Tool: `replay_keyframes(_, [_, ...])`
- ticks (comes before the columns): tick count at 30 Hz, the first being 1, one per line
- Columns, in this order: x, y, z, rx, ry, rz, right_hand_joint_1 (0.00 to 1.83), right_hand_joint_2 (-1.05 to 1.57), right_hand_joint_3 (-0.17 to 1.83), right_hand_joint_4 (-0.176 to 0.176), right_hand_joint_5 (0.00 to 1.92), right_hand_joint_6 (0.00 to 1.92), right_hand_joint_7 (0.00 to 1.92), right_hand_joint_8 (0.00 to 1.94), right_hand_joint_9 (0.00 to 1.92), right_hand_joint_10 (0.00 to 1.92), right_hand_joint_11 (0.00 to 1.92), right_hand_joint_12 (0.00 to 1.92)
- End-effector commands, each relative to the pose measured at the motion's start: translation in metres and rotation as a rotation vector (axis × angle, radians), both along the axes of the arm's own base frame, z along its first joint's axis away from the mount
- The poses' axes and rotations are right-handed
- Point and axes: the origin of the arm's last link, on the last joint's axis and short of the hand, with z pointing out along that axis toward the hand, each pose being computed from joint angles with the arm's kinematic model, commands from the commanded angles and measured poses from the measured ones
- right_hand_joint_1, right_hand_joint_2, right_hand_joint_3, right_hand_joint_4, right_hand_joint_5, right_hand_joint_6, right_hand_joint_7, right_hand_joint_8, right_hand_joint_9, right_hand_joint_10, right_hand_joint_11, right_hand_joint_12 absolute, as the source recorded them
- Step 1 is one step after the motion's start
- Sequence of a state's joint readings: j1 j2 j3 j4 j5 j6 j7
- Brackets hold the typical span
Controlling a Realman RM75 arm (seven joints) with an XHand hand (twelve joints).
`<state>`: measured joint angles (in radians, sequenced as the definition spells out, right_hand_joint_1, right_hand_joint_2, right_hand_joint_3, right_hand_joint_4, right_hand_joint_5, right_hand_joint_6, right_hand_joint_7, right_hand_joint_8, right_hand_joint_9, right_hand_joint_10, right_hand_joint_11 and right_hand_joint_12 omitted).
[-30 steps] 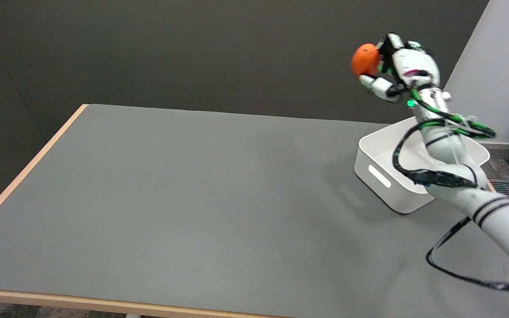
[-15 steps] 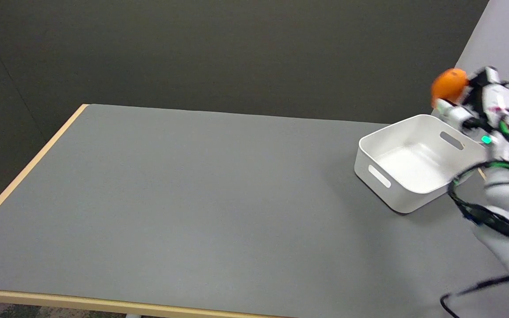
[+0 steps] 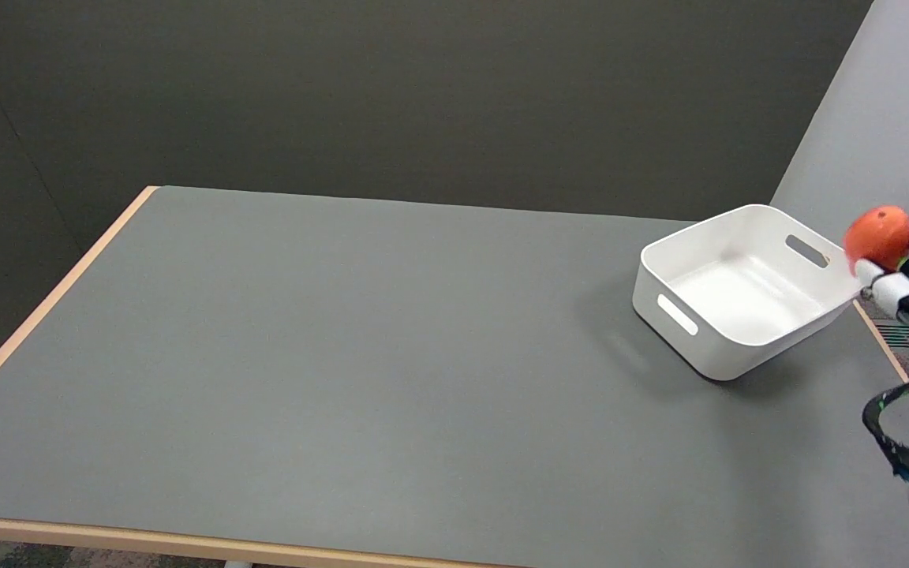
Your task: Place mango into white box.
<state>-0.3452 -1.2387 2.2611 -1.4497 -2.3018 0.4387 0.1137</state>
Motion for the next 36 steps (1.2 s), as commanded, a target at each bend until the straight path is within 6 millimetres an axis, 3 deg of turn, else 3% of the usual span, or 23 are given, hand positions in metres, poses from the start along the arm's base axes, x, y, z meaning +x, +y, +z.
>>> replay_keyframes(1, [0.0, 0.001, -0.047, 0.213, 0.057, -0.121, 1.13, 1.01, 0.61, -0.05, 0.56, 1.67, 0.8, 1.57, 0.82, 1.88, 0.43, 1.92])
replay_keyframes(9, [0.012, -0.037, -0.056, 0.319, 0.092, -0.108, 1.14, 0.98, 0.66, -0.053, 0.58, 1.67, 0.81, 1.56, 0.83, 1.88, 0.48, 1.92])
replay_keyframes(17, [0.01, -0.053, -0.054, 0.343, 0.08, -0.127, 1.14, 0.98, 0.67, -0.052, 0.57, 1.69, 0.8, 1.57, 0.83, 1.9, 0.45, 1.92])
replay_keyframes(18, [0.01, -0.054, -0.053, 0.343, 0.075, -0.127, 1.05, 1.02, 0.62, 0.004, 0.58, 1.68, 0.8, 1.57, 0.83, 1.9, 0.41, 1.92])
replay_keyframes(19, [0.009, -0.056, -0.052, 0.343, 0.066, -0.129, 0.89, 1.08, 0.52, 0.116, 0.59, 1.66, 0.79, 1.56, 0.82, 1.91, 0.33, 1.92])
replay_keyframes(20, [0.009, -0.057, -0.051, 0.342, 0.062, -0.131, 0.8, 1.06, 0.54, 0.169, 0.56, 1.55, 0.77, 1.5, 0.81, 1.88, 0.28, 1.92])
replay_keyframes(21, [0.009, -0.057, -0.051, 0.342, 0.061, -0.128, 0.76, 0.84, 0.81, 0.146, 0.43, 1.2, 0.72, 1.33, 0.78, 1.72, 0.28, 1.92])
replay_keyframes(22, [0.008, -0.057, -0.05, 0.339, 0.057, -0.128, 0.74, 0.76, 0.93, 0.125, 0.35, 0.95, 0.68, 1.16, 0.75, 1.57, 0.27, 1.89])
replay_keyframes(25, [0.01, -0.058, -0.048, 0.334, 0.061, -0.121, 0.67, 0.73, 0.96, 0.092, 0.27, 0.59, 0.58, 0.82, 0.63, 1.26, 0.29, 1.72])
replay_keyframes(30, [0.021, -0.062, -0.049, 0.328, 0.077, -0.061, 0.63, 0.72, 0.96, 0.086, 0.23, 0.51, 0.52, 0.71, 0.55, 1.16, 0.3, 1.61])
replay_keyframes(36, [0.047, -0.062, -0.063, 0.416, -0.129, 0.256, 0.49, 0.71, 0.97, 0.076, 0.17, 0.42, 0.35, 0.47, 0.37, 0.85, 0.22, 1.37])
